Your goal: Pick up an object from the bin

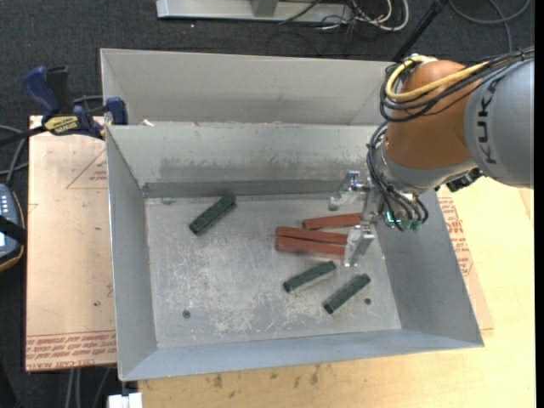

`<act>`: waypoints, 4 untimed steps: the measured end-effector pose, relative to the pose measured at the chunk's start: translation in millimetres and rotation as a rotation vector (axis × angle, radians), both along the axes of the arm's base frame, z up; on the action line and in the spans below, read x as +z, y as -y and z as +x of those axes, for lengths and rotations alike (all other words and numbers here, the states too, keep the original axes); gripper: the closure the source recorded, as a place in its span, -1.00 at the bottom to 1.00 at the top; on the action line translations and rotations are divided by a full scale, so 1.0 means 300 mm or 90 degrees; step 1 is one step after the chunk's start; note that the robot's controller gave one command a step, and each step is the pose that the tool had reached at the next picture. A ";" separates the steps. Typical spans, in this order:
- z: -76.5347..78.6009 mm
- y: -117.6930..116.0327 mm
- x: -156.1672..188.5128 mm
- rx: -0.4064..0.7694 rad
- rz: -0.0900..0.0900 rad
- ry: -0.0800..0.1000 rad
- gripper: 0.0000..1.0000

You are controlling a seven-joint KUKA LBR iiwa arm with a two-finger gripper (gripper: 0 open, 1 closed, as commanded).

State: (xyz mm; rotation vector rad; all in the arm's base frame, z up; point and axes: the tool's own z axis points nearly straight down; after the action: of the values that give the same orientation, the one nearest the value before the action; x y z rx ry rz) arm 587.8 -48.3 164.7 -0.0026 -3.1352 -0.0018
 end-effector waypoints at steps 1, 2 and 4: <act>0.006 0.000 0.015 0.001 0.000 0.005 -1.00; 0.028 -0.010 -0.267 -0.003 0.000 0.022 1.00; 0.002 0.001 -0.154 0.000 0.000 0.005 1.00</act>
Offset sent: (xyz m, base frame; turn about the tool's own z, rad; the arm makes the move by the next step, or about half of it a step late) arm -0.0025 0.0026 -0.0947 0.0039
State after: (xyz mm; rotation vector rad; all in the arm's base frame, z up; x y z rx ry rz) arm 588.5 -48.5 118.6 -0.0025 -3.1430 -0.0019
